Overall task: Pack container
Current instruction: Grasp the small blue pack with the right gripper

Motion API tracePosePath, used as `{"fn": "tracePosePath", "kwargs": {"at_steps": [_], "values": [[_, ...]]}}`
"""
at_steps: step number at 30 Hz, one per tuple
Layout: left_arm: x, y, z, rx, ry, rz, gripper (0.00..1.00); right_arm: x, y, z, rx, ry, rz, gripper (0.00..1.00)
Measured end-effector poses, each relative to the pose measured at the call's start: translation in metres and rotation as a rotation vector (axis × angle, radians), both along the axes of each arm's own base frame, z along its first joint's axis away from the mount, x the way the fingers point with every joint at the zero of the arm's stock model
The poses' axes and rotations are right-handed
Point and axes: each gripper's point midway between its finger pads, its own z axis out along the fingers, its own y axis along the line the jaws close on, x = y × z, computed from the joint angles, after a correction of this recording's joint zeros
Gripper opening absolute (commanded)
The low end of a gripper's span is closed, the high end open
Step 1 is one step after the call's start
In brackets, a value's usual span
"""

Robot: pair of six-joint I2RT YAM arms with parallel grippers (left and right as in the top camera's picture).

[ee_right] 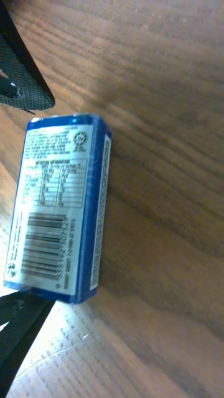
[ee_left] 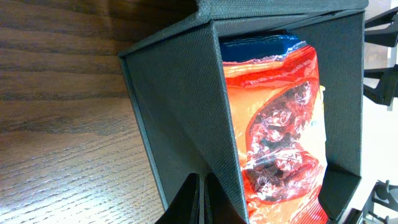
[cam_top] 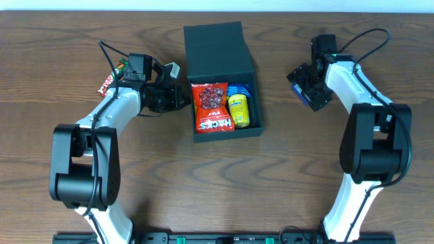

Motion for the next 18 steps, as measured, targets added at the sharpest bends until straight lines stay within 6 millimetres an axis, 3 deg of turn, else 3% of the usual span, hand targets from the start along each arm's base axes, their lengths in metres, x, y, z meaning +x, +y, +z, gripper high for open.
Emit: {"fn": "tracePosePath", "kwargs": {"at_steps": [18], "values": [[0.0, 0.0, 0.0, 0.0, 0.0, 0.0, 0.06, 0.0011, -0.0054, 0.0003, -0.034, -0.005, 0.01, 0.91]]}}
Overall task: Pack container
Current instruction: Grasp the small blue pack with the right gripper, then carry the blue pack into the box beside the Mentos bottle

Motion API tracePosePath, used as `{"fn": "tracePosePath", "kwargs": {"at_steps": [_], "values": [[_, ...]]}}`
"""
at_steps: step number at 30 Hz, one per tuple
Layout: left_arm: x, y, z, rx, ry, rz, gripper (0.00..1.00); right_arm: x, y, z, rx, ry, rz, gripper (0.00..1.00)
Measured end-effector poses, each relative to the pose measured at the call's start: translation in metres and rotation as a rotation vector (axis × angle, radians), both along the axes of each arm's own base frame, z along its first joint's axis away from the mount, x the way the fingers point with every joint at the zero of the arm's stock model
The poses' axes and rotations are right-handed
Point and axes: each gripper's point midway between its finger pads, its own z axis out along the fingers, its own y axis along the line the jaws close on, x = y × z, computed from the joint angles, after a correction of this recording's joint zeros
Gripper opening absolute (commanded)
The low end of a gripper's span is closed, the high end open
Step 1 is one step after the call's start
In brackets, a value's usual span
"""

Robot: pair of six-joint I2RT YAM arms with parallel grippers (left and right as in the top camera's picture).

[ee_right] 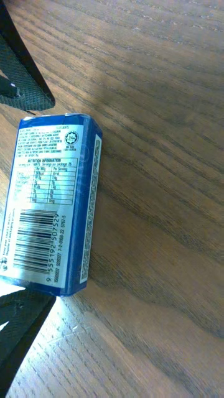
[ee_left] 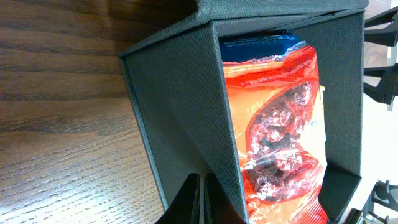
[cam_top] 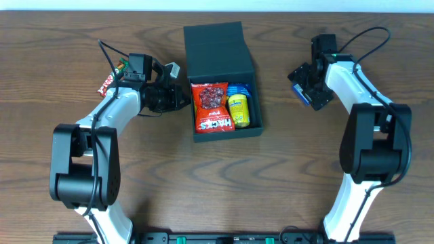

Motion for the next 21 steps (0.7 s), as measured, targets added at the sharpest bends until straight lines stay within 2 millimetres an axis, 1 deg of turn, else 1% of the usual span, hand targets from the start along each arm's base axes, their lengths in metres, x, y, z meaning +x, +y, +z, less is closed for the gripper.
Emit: {"fn": "tracePosePath", "kwargs": {"at_steps": [5, 8, 14, 21], "values": [[0.0, 0.0, 0.0, 0.0, 0.0, 0.0, 0.06, -0.0002, 0.0001, -0.0008, -0.001, 0.002, 0.006, 0.91], [0.0, 0.0, 0.0, 0.0, 0.0, 0.0, 0.06, -0.0016, 0.0, -0.0071, -0.002, 0.016, 0.008, 0.91], [0.0001, 0.0, 0.0, 0.0, 0.0, 0.0, 0.06, -0.0008, 0.0005, -0.0069, 0.0, 0.013, 0.015, 0.84], [0.0001, 0.0, 0.0001, 0.0, -0.001, 0.0, 0.06, -0.0011, 0.0006, -0.0069, 0.0, 0.014, 0.016, 0.79]]}}
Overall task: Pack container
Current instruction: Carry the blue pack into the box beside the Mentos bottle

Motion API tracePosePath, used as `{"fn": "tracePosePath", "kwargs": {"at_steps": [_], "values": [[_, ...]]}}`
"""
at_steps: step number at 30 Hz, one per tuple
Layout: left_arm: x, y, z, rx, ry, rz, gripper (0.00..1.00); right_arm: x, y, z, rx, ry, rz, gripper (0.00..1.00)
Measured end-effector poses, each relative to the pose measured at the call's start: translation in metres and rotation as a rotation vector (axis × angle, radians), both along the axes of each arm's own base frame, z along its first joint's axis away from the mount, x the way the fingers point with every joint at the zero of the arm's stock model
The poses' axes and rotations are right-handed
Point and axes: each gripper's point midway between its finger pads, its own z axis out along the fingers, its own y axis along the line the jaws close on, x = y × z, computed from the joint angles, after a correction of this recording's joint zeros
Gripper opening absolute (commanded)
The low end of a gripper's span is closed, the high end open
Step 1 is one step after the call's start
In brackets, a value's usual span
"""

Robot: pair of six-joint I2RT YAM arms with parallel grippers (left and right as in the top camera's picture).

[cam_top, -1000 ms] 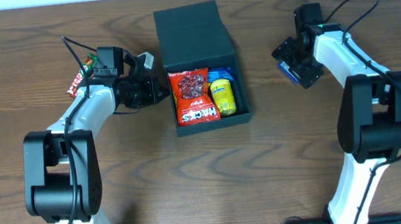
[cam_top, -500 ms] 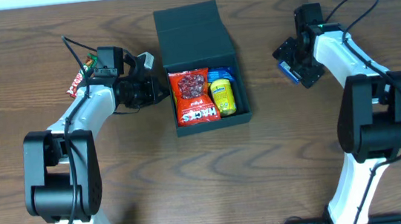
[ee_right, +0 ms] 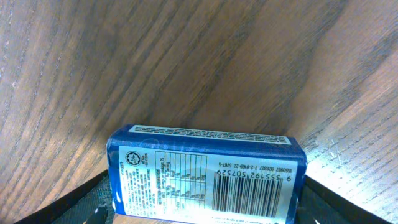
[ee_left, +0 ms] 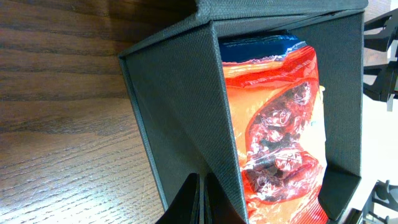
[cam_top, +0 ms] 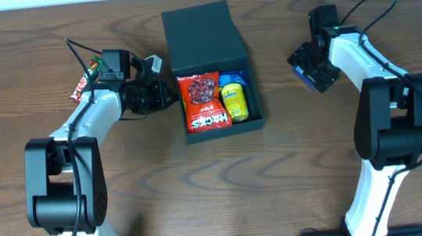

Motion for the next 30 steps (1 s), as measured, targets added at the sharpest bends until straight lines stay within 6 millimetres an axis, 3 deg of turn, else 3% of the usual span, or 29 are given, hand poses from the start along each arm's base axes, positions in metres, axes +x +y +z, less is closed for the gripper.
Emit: {"fn": "tracePosePath", "kwargs": {"at_steps": [14, 16, 18, 23, 30], "values": [[0.0, 0.0, 0.0, 0.0, 0.0, 0.0, 0.06, 0.003, 0.006, 0.011, 0.011, 0.017, 0.119, 0.72], [0.0, 0.0, 0.0, 0.0, 0.0, 0.0, 0.06, 0.016, 0.008, 0.03, 0.005, -0.01, 0.194, 0.69], [0.0, 0.0, 0.0, 0.0, 0.0, 0.0, 0.06, 0.04, 0.015, 0.069, -0.007, -0.093, 0.34, 0.69], [0.0, 0.0, 0.0, 0.0, 0.0, 0.0, 0.06, 0.055, 0.044, 0.129, -0.03, -0.201, 0.688, 0.69], [0.0, 0.0, 0.0, 0.0, 0.001, 0.0, 0.06, 0.022, 0.109, 0.152, -0.061, -0.171, 1.146, 0.68]]}}
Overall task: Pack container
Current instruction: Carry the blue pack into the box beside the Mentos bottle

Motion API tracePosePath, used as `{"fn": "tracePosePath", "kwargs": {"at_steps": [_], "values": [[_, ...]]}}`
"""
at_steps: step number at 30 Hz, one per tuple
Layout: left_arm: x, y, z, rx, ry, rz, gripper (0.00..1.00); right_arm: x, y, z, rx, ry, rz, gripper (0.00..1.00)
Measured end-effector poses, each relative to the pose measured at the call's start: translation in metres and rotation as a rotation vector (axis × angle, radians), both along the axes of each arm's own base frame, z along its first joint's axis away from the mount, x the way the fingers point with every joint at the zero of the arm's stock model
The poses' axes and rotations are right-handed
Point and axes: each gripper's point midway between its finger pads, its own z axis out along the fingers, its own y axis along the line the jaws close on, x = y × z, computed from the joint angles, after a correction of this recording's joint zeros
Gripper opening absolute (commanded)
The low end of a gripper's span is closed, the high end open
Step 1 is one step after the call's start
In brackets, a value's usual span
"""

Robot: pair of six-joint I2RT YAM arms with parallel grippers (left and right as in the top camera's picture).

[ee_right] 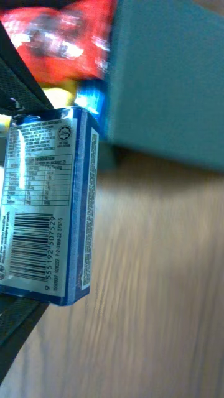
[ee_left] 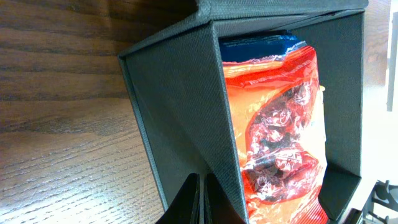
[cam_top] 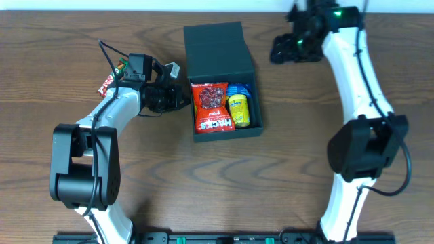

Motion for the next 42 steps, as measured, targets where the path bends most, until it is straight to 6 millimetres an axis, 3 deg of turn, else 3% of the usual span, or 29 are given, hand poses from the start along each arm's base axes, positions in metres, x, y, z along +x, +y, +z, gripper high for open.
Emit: {"fn": "tracePosePath", "kwargs": {"at_steps": [7, 12, 17, 24, 30, 42], "values": [[0.0, 0.0, 0.0, 0.0, 0.0, 0.0, 0.06, -0.053, 0.071, -0.006, -0.129, 0.041, 0.426, 0.68], [0.0, 0.0, 0.0, 0.0, 0.0, 0.001, 0.06, -0.08, 0.096, -0.009, -0.19, 0.067, 0.593, 0.69], [0.002, 0.006, 0.0, -0.003, 0.001, 0.014, 0.06, -0.089, 0.096, -0.015, -0.221, 0.091, 0.655, 0.69], [0.007, 0.019, 0.0, -0.003, 0.001, 0.047, 0.07, -0.109, 0.082, -0.061, -0.27, 0.205, 0.686, 0.68], [0.006, 0.019, 0.0, -0.004, 0.001, 0.046, 0.09, -0.115, 0.079, -0.087, -0.276, 0.228, 0.713, 0.68], [0.006, 0.019, 0.0, -0.004, 0.003, 0.046, 0.08, -0.072, 0.088, -0.089, -0.347, 0.02, 0.831, 0.69]]}}
